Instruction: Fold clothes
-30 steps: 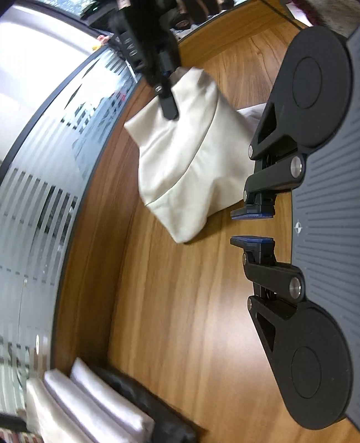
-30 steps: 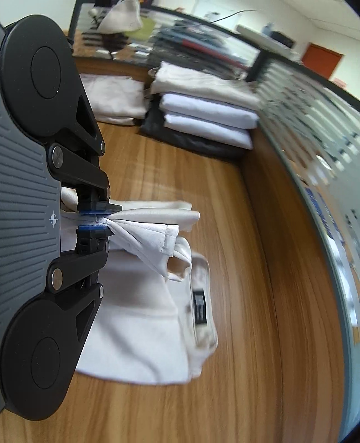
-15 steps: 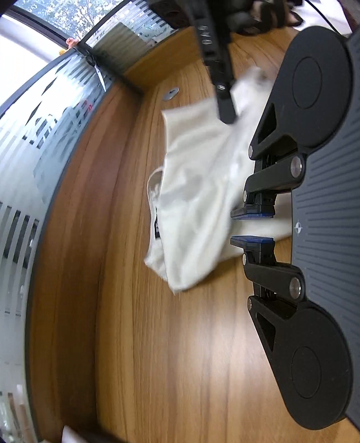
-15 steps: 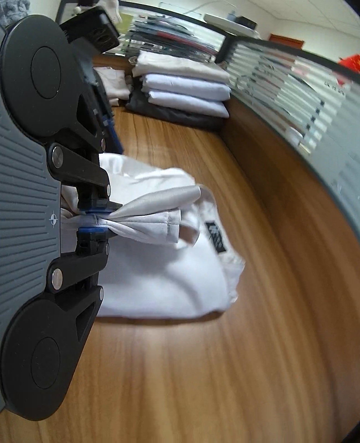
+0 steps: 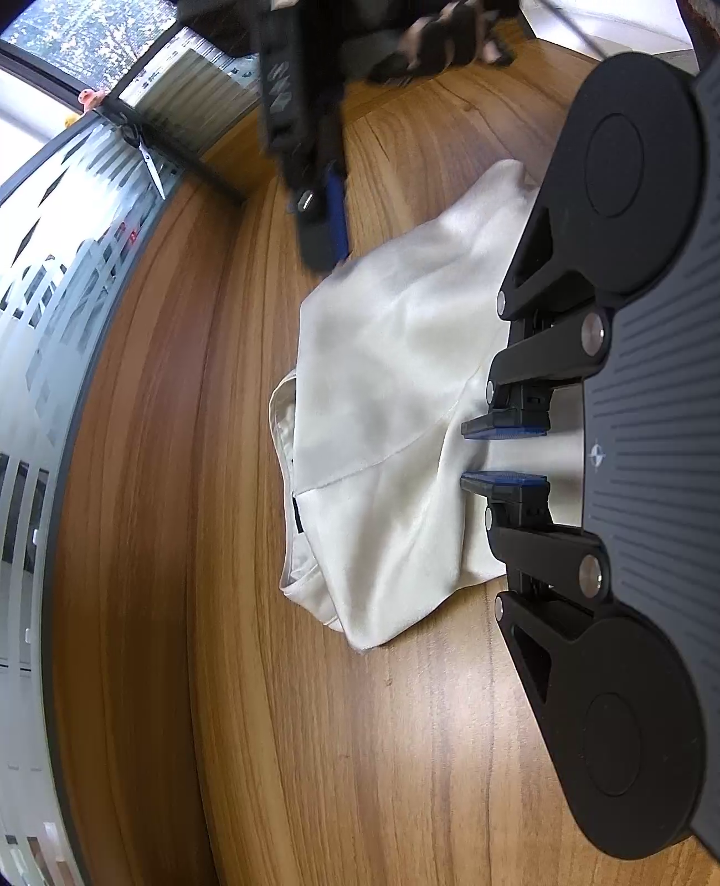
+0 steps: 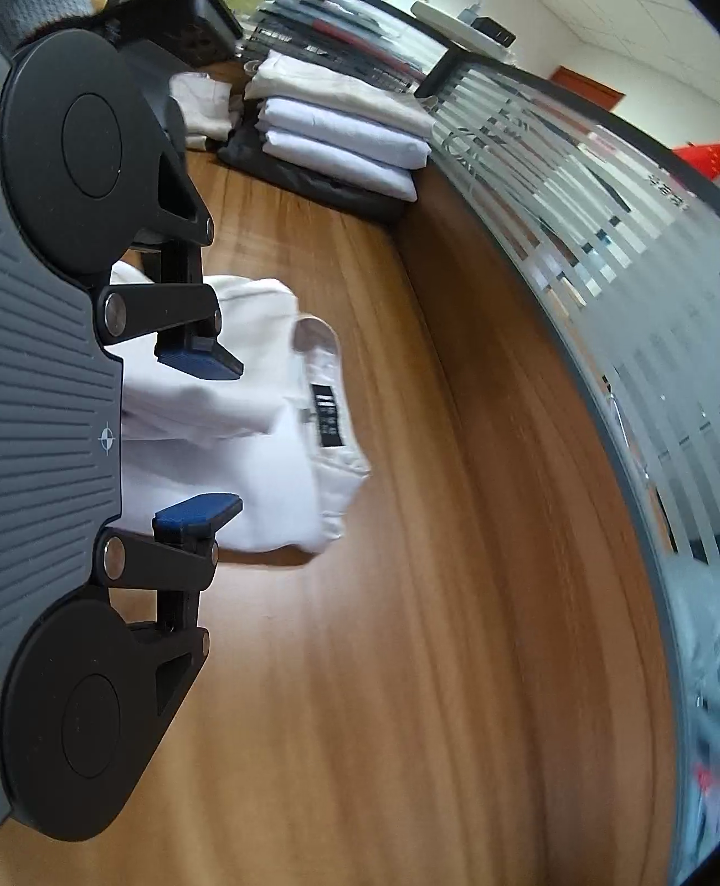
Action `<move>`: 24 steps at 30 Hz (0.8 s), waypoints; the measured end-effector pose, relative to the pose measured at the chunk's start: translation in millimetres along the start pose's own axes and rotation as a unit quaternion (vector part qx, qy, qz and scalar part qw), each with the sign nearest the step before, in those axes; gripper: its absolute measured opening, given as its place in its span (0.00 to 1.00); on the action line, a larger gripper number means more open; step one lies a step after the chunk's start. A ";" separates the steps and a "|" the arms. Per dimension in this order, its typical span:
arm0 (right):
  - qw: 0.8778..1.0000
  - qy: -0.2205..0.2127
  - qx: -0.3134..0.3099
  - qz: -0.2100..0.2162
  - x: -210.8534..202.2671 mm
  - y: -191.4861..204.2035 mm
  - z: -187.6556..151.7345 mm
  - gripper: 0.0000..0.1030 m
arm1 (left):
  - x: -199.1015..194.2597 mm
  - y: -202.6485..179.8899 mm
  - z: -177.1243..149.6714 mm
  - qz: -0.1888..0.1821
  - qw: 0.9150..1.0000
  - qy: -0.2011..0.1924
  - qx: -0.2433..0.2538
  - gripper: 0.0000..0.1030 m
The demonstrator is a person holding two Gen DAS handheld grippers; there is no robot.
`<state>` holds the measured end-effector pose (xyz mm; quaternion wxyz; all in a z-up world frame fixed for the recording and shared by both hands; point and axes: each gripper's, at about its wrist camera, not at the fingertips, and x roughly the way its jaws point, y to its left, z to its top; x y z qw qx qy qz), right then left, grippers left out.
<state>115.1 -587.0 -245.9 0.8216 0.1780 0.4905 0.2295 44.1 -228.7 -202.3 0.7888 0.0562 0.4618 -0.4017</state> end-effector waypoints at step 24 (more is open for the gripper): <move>0.998 0.007 0.061 -0.033 23.7 -19.2 -50.0 0.05 | -28.5 -17.5 -19.2 -0.003 0.999 0.013 0.037 0.34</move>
